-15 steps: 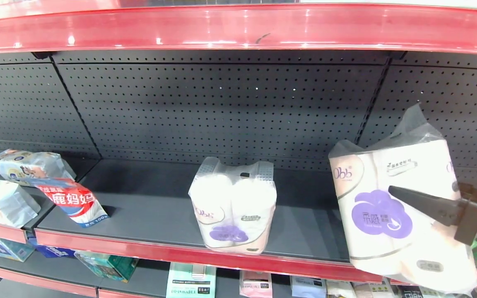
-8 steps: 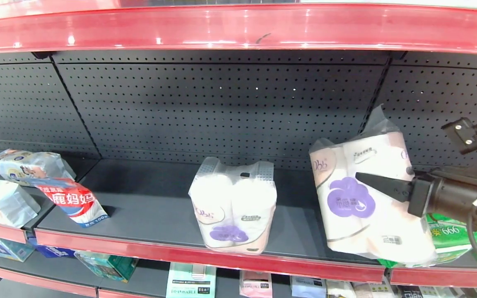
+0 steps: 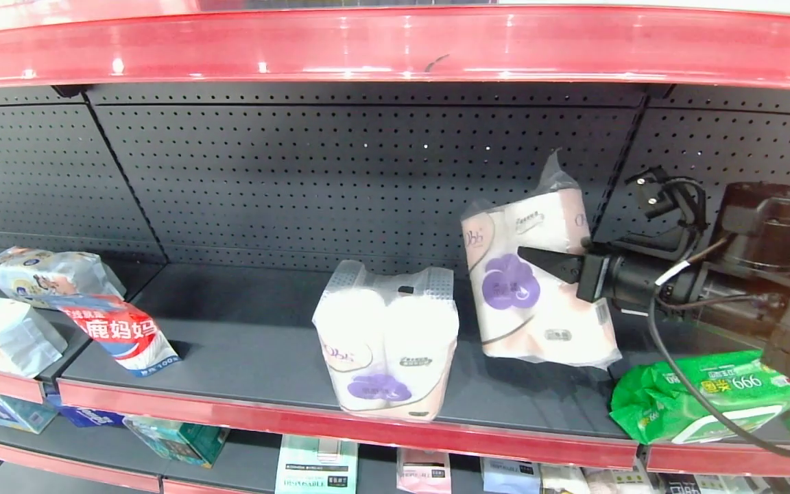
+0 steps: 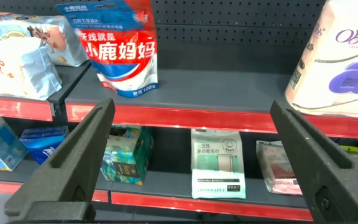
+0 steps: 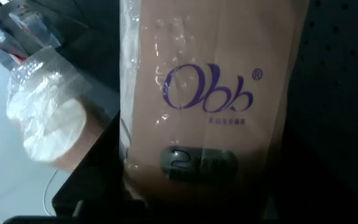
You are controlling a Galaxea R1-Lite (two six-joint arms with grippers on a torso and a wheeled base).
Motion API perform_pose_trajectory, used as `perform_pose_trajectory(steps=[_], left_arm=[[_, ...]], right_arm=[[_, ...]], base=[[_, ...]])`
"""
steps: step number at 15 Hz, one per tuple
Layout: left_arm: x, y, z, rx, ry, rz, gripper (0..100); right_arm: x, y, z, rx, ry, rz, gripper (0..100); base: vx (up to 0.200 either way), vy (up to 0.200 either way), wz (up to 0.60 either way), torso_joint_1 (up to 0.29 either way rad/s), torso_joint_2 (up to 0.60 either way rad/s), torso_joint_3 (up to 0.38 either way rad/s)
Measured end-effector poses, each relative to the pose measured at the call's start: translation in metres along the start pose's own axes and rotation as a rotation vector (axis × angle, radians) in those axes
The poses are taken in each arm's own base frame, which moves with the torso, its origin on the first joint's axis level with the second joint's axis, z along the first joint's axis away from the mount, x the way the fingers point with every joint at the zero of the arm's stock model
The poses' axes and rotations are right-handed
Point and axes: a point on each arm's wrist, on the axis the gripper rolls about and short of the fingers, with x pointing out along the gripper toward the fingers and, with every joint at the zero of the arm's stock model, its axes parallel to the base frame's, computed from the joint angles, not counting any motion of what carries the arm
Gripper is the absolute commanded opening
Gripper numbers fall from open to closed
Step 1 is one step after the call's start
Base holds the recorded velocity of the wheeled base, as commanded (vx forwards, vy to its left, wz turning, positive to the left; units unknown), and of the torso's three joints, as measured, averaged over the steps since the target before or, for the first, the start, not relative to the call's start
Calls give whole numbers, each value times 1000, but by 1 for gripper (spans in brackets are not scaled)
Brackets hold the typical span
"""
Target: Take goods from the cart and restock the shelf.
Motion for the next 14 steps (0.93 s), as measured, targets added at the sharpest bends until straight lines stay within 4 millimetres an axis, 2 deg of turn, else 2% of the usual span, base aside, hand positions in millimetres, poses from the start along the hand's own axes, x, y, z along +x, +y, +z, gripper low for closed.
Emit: perform_pose_trajectory(steps=[5, 8, 14], left_arm=[[0, 0, 0, 0, 0, 0, 100], [0, 0, 0, 0, 0, 0, 100], [0, 0, 0, 0, 0, 0, 100]], right_arm=[[43, -8, -10, -17, -17, 28, 0], [68, -12, -7, -55, -104, 52, 0], [92, -18, -17, -86, -93, 201, 0]], base=[[0, 0, 0, 0, 0, 0], [0, 0, 0, 0, 0, 0], [0, 0, 0, 0, 0, 0]])
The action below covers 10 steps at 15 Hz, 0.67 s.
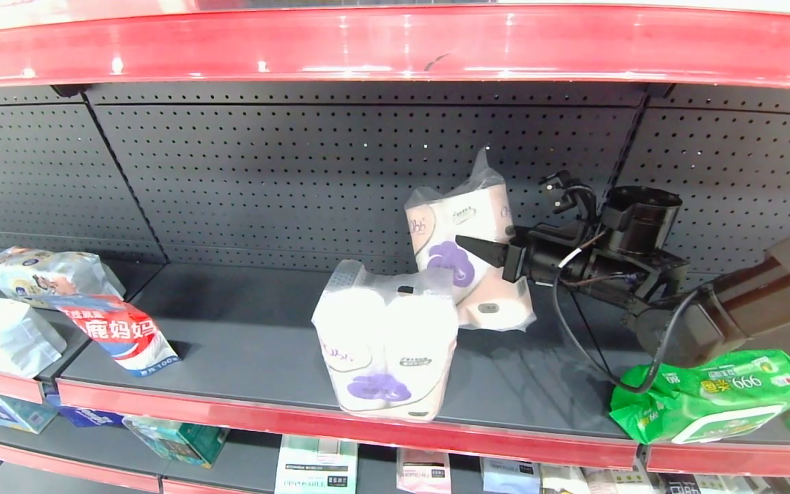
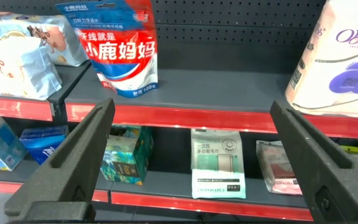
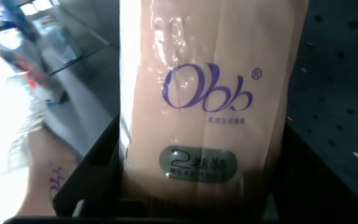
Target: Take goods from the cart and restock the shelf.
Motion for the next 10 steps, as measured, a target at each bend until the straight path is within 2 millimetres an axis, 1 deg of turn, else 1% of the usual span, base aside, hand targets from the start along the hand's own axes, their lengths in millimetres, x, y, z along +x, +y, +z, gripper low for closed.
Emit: perform_pose_trajectory(steps=[5, 7, 10], left_arm=[[0, 0, 0, 0, 0, 0, 100], [0, 0, 0, 0, 0, -1, 100], [0, 0, 0, 0, 0, 0, 100]], right_arm=[[20, -10, -2, -60, -59, 28, 0], [26, -11, -11, -107, -54, 85, 0], [31, -16, -29, -161, -20, 117, 0]], base=[[0, 0, 0, 0, 0, 0], [0, 0, 0, 0, 0, 0], [0, 0, 0, 0, 0, 0]])
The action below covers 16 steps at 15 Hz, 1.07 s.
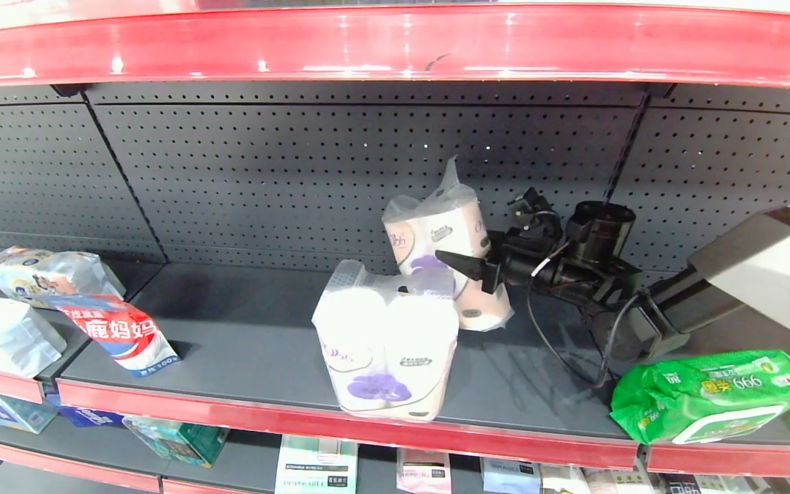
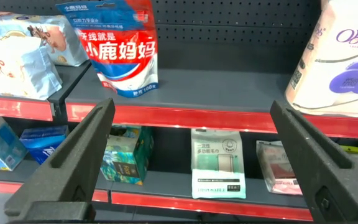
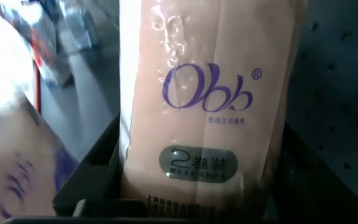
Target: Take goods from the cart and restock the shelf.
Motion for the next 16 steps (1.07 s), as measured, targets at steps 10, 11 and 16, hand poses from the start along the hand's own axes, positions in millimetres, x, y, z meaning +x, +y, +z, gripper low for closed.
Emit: perform_pose_trajectory(steps=[10, 11, 16], left_arm=[[0, 0, 0, 0, 0, 0, 100], [0, 0, 0, 0, 0, 0, 100], [0, 0, 0, 0, 0, 0, 100]], right_arm=[[-23, -14, -24, -93, 53, 102, 0], [-26, -14, -25, -91, 57, 117, 0], [-40, -16, -30, -141, 56, 193, 0]], base=[[0, 0, 0, 0, 0, 0], [0, 0, 0, 0, 0, 0], [0, 0, 0, 0, 0, 0]])
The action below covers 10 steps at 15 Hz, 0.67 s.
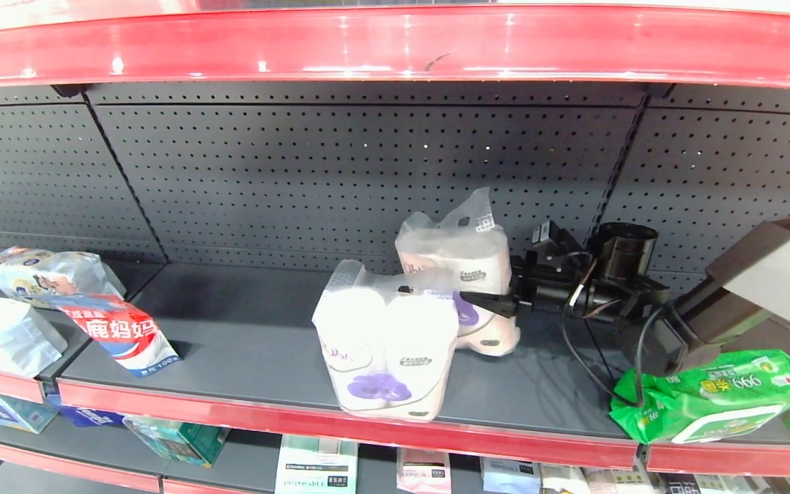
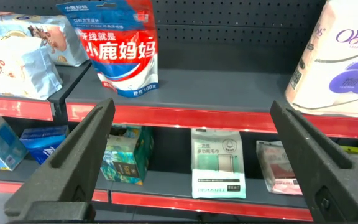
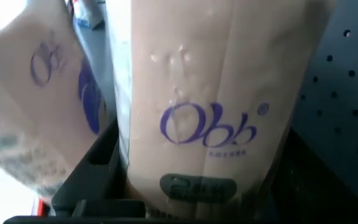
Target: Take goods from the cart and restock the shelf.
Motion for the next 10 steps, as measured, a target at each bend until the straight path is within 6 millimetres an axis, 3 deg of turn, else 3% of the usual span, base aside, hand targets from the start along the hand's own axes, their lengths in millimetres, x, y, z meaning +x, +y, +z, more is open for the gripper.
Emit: perform_pose_trajectory(steps=[5, 10], left_arm=[[0, 0, 0, 0, 0, 0, 100], [0, 0, 0, 0, 0, 0, 100]], right_arm=[[-6, 5, -5, -70, -41, 154, 0], [-1, 3, -13, -64, -3, 81, 0]], base=[[0, 0, 0, 0, 0, 0], [0, 0, 0, 0, 0, 0]])
